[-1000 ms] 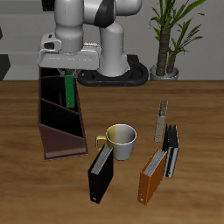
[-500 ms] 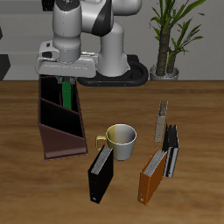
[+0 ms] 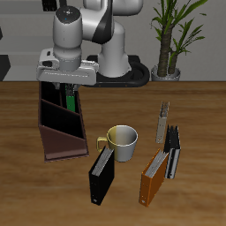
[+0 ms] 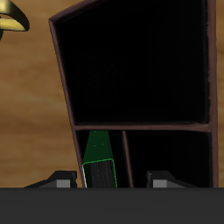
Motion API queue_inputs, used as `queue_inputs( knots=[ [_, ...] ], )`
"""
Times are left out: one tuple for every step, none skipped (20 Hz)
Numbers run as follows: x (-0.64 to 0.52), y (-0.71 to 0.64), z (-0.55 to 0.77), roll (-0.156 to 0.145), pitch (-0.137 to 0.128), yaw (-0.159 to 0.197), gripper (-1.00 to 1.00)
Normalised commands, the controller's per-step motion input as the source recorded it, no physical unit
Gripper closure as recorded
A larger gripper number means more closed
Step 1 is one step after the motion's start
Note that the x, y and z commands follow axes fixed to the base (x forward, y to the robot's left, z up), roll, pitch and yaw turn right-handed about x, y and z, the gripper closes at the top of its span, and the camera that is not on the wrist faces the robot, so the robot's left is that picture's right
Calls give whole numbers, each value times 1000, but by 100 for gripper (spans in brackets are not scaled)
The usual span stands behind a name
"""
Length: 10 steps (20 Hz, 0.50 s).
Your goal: Place the green book into the right desk caddy's front compartment
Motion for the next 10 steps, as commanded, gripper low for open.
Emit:
queue_inputs(
  knots=[
    [-58, 26, 119, -2, -4, -9, -100],
    [-34, 21, 123, 18, -1, -4, -100],
    [-102, -20, 179, -19, -5, -36, -100],
    [-7, 4, 78, 2, -6, -21, -100],
    [-91, 51, 198, 8, -35, 7, -100],
    [-41, 51, 119, 25, -1, 15, -100],
    [-74, -3, 118, 4, -12, -21, -100],
    [-83, 90, 140, 23, -14, -4, -100],
    [-76, 131, 150, 30, -20, 35, -100],
    [-127, 82, 137, 22, -9, -7, -100]
  ],
)
